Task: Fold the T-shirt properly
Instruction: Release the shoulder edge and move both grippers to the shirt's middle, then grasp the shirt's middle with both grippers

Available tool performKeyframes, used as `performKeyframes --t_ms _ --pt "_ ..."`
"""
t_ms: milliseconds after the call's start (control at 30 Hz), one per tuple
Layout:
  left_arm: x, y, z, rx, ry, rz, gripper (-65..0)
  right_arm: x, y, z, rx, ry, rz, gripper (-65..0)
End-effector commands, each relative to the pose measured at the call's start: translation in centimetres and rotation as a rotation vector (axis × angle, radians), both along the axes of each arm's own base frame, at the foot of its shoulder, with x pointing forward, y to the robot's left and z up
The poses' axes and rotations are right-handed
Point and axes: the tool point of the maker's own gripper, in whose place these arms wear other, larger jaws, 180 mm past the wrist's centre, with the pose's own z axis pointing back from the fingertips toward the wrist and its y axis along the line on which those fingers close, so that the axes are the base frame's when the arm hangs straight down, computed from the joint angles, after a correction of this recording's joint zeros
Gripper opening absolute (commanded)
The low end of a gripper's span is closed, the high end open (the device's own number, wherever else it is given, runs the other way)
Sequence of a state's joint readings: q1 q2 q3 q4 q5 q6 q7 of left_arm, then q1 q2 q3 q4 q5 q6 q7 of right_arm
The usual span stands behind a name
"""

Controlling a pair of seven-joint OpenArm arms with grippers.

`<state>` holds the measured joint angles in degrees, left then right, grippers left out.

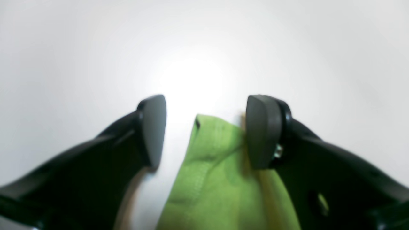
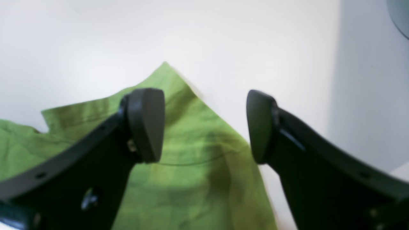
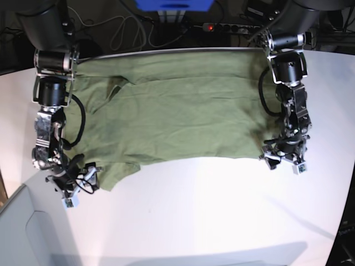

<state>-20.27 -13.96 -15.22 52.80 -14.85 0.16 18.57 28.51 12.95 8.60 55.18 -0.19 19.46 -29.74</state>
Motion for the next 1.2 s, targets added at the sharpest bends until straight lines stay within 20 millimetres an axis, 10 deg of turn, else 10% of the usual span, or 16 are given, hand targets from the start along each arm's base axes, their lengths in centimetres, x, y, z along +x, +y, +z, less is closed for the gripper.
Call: performKeyframes --t_ms 0,167,500,933,1167 --pt "0.7 0.5 1.1 0.009 -0.026 0.002 -27.3 1.5 -0.3 2.5 0.005 -0.072 -0.006 -26.2" --pt "0.2 0.5 0.4 0.010 -0.009 0.001 -29.7 1.8 -0.3 2.7 0.009 -0.079 -0.009 -26.2" --pt "-0.7 0.4 -0.5 0.006 0.013 0.001 -65.0 2.6 0.4 0.6 0.083 -0.061 -0.032 -26.2" --pt "-1.5 0.5 -1.1 0.014 0.029 -0.001 -65.0 3.6 0.6 1.6 0.129 -0.175 -0.051 -26.1" --pt "-1.7 0.5 -1.4 0.012 0.036 0.000 -65.0 2.8 0.2 -2.9 0.180 -0.122 -0.154 -26.1"
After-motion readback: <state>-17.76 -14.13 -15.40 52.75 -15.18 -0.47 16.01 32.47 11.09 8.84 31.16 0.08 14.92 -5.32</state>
